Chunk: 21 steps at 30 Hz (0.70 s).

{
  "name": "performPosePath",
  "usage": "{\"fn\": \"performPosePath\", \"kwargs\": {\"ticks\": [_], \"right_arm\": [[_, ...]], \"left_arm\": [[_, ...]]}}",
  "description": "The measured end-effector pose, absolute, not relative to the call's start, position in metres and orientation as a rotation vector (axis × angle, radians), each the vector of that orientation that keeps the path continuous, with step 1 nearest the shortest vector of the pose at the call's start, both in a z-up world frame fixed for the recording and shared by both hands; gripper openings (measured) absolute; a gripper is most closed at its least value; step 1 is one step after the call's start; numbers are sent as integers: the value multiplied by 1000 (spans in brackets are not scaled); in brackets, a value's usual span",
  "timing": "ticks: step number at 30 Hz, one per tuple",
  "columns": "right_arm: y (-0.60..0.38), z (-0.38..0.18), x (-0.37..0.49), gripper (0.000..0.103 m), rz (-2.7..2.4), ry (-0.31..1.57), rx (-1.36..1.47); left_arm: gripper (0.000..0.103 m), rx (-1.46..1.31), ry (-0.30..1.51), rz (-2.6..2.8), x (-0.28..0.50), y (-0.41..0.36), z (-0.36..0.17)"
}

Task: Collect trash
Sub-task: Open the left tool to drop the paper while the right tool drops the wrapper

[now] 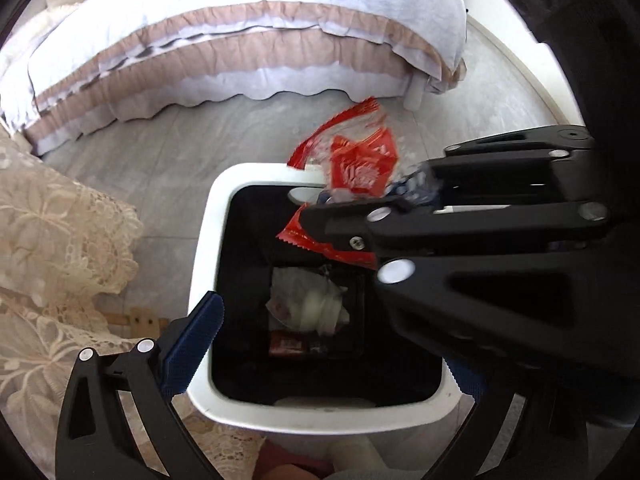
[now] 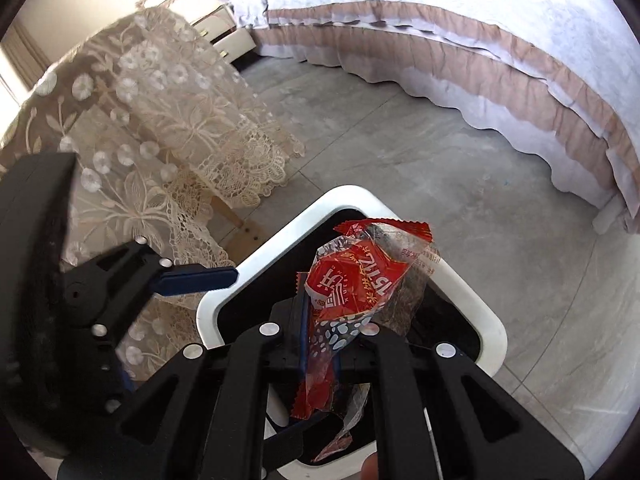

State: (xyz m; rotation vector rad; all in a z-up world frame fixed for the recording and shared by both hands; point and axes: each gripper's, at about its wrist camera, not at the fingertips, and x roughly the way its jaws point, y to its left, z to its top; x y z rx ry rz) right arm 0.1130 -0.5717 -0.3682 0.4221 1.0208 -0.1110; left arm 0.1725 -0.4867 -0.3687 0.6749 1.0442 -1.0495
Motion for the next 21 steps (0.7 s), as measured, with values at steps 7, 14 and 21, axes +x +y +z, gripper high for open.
{"fn": "performPosePath", "kwargs": {"ticks": [7,14,21], "right_arm": [[-565,-383,129,15,-36,1072,444],[-562,-392,135,98,-16,1128,454],[-554,-352,129,98,-26,1069,402]], "left_arm": [[98,718,1004,-968,175,-461,-361],[98,731,957,-925,173,-437,-350],[98,648,863,-945,165,-425,-305]]}}
